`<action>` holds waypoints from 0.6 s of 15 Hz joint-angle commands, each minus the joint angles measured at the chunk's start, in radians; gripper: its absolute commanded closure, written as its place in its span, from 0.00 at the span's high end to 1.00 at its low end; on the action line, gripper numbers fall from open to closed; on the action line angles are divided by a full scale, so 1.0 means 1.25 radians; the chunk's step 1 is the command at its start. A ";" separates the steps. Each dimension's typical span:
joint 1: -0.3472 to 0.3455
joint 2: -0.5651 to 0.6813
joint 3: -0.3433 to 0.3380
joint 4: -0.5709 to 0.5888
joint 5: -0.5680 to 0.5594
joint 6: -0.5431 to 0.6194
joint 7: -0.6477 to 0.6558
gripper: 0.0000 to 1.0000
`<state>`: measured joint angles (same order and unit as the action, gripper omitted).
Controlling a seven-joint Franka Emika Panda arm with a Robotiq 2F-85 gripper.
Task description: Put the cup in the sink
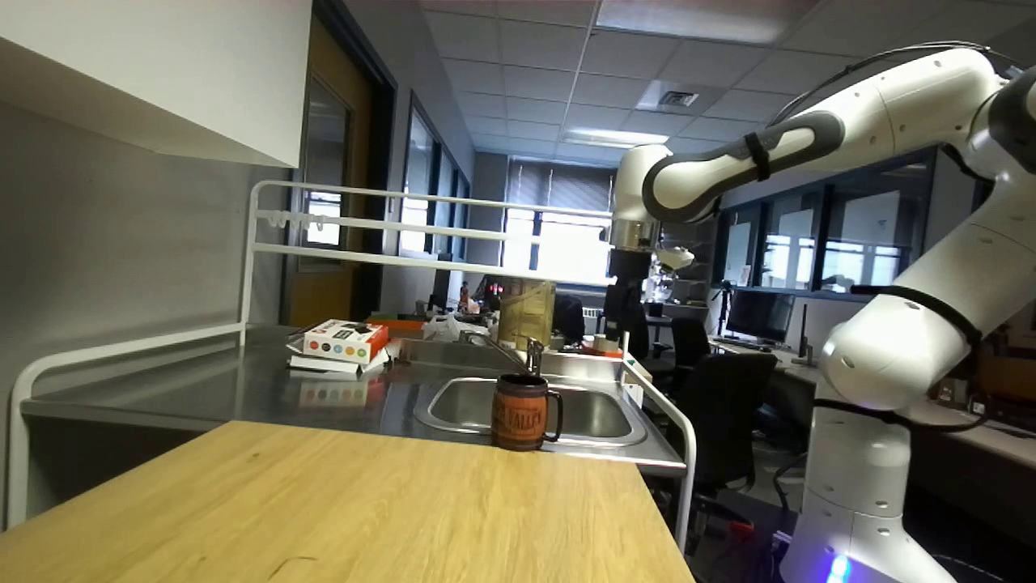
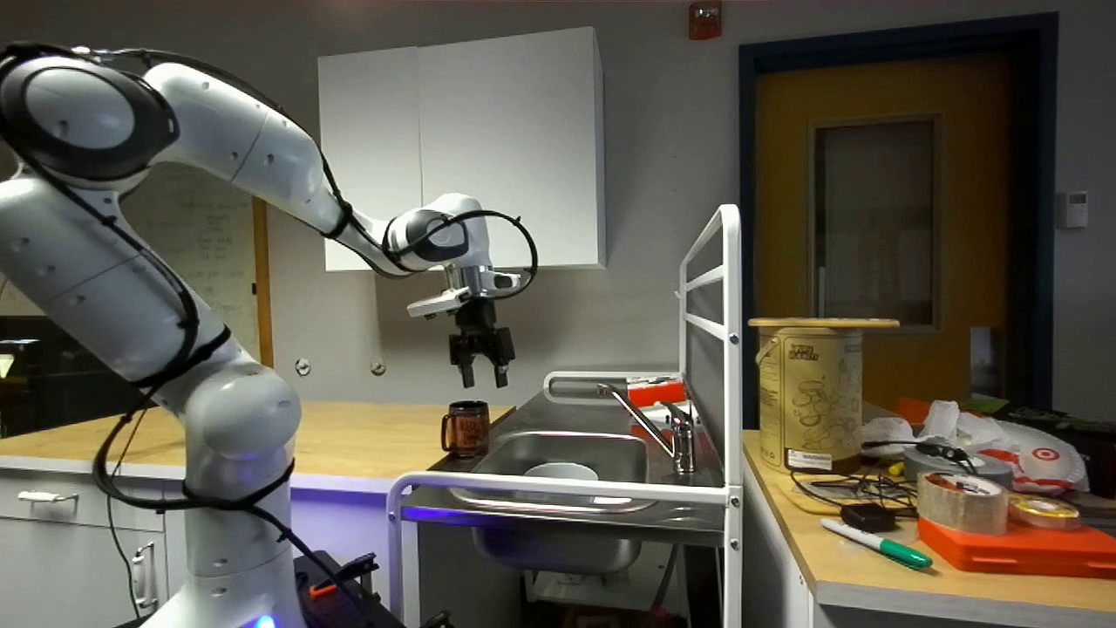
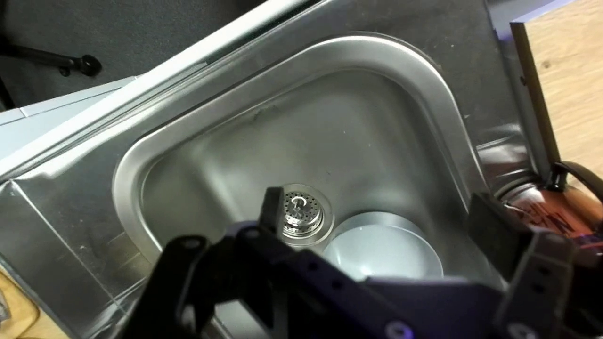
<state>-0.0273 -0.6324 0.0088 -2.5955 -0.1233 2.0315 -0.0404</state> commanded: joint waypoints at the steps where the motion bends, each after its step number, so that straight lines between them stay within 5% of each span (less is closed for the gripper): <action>1: 0.020 0.137 0.029 0.079 -0.007 0.013 0.021 1.00; 9: 0.060 0.363 0.072 0.246 -0.010 -0.005 0.034 1.00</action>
<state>0.0312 -0.2763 0.0859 -2.3968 -0.1233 2.0678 -0.0230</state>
